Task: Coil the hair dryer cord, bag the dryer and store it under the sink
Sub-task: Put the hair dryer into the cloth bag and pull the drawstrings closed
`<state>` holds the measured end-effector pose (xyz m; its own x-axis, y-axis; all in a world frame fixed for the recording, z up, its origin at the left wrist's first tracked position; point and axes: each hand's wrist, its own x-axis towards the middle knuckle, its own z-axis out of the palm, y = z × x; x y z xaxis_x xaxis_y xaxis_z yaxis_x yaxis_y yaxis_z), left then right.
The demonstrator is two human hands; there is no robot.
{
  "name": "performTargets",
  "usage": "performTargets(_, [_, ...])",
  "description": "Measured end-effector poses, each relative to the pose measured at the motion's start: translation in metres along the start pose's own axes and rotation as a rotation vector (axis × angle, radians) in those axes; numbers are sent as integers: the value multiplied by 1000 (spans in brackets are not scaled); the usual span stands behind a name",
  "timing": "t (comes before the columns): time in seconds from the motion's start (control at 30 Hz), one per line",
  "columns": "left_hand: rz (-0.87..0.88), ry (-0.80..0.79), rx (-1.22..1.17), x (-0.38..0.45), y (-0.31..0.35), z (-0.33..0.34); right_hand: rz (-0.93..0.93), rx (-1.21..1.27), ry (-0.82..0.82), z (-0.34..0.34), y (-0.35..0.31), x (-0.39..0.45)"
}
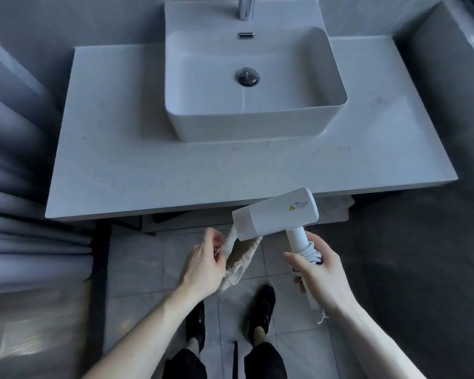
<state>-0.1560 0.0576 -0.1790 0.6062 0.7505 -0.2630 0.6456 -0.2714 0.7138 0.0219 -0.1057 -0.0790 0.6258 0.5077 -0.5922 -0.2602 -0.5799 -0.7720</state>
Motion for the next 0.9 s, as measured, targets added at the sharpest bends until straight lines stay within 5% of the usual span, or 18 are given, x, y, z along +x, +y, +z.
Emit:
performTargets(0.47, [-14, -81, 203, 18, -125, 103, -54, -349, 21, 61, 137, 89])
performTargets(0.9, [39, 46, -90, 103, -240, 204, -208, -775, -9, 116, 240, 212])
